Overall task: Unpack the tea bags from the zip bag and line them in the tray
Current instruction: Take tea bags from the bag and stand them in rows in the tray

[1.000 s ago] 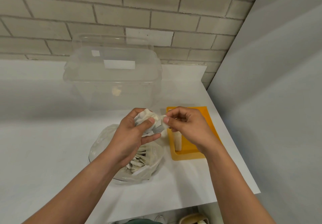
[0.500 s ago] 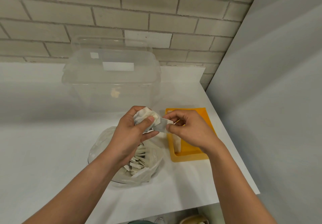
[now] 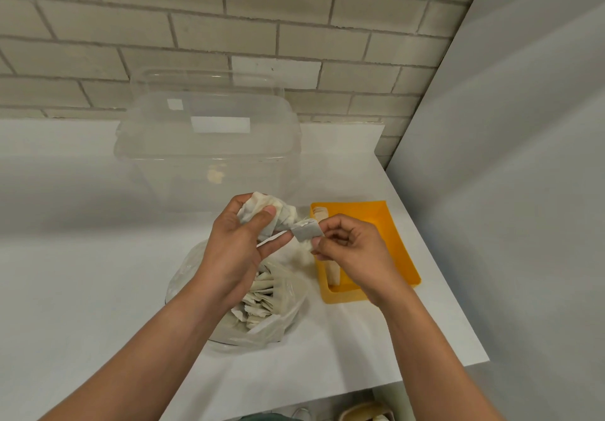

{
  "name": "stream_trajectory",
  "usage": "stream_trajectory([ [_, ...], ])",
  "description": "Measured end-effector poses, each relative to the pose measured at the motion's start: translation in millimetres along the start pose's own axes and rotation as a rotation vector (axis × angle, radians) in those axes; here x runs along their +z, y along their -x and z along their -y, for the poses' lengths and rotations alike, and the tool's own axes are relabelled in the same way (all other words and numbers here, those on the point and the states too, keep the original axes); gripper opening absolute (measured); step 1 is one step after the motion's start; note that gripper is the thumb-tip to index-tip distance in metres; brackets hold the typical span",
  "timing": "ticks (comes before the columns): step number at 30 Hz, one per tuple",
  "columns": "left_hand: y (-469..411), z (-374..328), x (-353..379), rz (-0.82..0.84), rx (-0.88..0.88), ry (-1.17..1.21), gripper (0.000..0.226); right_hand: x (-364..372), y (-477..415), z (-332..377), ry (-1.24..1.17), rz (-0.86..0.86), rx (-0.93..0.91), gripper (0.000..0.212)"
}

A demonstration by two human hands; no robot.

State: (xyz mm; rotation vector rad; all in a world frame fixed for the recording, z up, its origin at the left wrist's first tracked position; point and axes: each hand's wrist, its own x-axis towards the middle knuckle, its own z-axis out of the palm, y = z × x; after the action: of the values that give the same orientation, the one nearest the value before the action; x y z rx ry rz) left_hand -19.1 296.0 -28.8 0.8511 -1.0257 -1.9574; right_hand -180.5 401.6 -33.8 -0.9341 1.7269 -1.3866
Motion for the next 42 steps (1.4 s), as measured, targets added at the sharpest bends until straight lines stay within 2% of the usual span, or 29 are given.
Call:
stream_trajectory([
  [4, 0.9, 1.9, 0.9, 0.009, -0.018, 0.016, 0.010, 4.7, 4.7, -9.6, -0.282, -0.112, -0.002, 0.013],
  [8, 2.0, 4.5, 3.9, 0.025, -0.036, 0.004, 0.012, 7.5, 8.0, -10.6, -0.541, -0.102, 0.041, 0.022],
  [13, 2.2, 3.0, 4.7, 0.037, -0.029, -0.008, 0.010, 9.1, 11.9, -12.2, -0.430, -0.045, 0.047, 0.020],
  [17, 2.4, 1.5, 3.6, 0.030, -0.020, -0.022, 0.011, -0.7, 10.0, -14.1, -0.548, -0.099, 0.091, 0.020],
  [19, 3.3, 0.7, 2.0, 0.033, -0.014, -0.034, 0.010, -13.9, 7.3, -19.7, -0.428, -0.151, 0.094, 0.019],
  [23, 4.4, 0.2, 0.4, 0.038, -0.008, -0.037, 0.008, -46.2, 0.9, -38.5, 0.136, -0.204, 0.144, 0.008],
  [26, 4.9, 2.2, 2.0, 0.040, -0.016, -0.038, 0.009, -59.5, -9.2, -51.8, 0.445, -0.103, 0.177, 0.011],
  [29, 4.8, 4.8, 3.8, 0.046, -0.028, -0.029, 0.009, -58.9, -21.4, -61.3, 0.742, 0.114, 0.247, 0.014],
  [33, 5.0, 5.8, 4.6, 0.038, -0.029, -0.028, 0.009, -48.4, -30.3, -66.6, 0.867, 0.236, 0.297, 0.021],
  [42, 9.1, 6.6, 0.7, -0.008, -0.017, -0.029, 0.010, -42.9, -35.4, -77.1, 0.913, 0.129, 0.324, 0.039],
])
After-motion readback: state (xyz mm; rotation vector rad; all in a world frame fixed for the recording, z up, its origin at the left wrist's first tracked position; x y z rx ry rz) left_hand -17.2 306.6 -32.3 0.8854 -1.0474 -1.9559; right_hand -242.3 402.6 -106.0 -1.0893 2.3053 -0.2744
